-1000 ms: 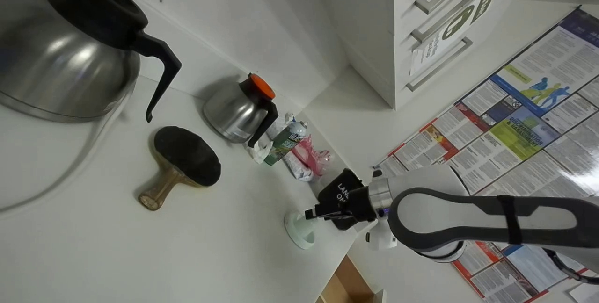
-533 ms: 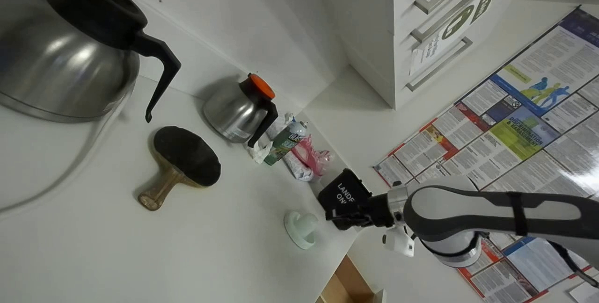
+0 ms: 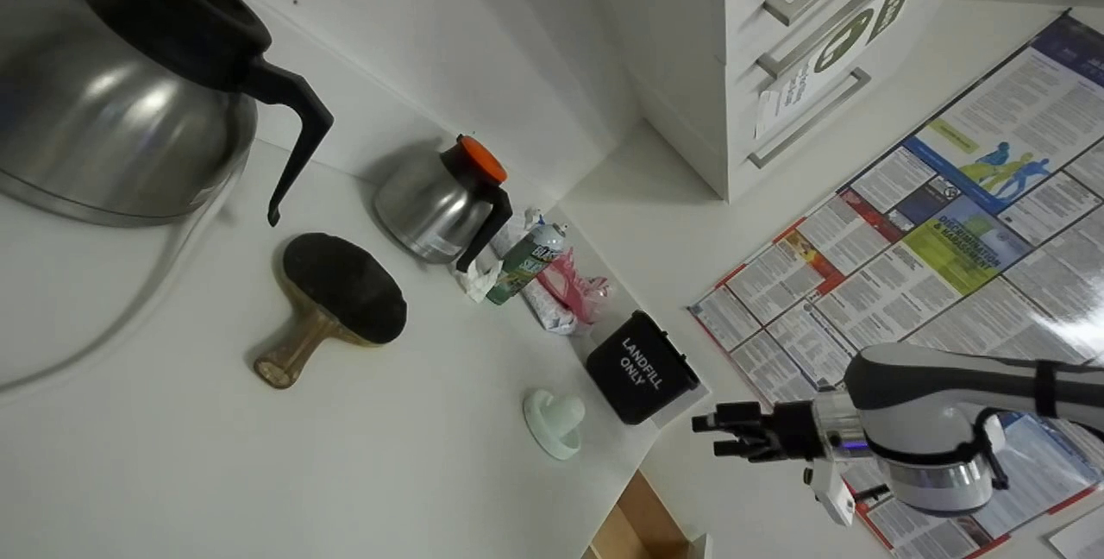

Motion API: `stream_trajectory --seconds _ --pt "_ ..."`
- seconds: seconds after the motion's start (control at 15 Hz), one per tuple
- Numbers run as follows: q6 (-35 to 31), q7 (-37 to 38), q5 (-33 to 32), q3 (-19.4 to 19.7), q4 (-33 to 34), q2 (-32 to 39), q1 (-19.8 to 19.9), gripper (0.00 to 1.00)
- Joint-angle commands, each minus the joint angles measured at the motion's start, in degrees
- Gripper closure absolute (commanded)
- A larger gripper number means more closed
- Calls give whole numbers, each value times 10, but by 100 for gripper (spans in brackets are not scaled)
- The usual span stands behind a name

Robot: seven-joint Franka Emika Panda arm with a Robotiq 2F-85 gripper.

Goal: Open the topmost drawer, remove the white object from the drawer and place it on the counter, close the open drawer

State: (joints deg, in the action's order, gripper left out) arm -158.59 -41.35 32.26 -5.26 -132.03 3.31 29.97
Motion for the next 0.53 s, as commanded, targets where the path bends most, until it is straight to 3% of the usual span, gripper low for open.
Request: stream_trajectory --seconds 0.0,0.07,0.13,0.47 --pt "65 -88 77 35 -12 -28 48 0" --pt "83 -116 100 47 -10 -26 61 0" --pt "103 -138 123 116 -4 -18 17 0" --pt "223 -251 222 215 21 35 24 0"
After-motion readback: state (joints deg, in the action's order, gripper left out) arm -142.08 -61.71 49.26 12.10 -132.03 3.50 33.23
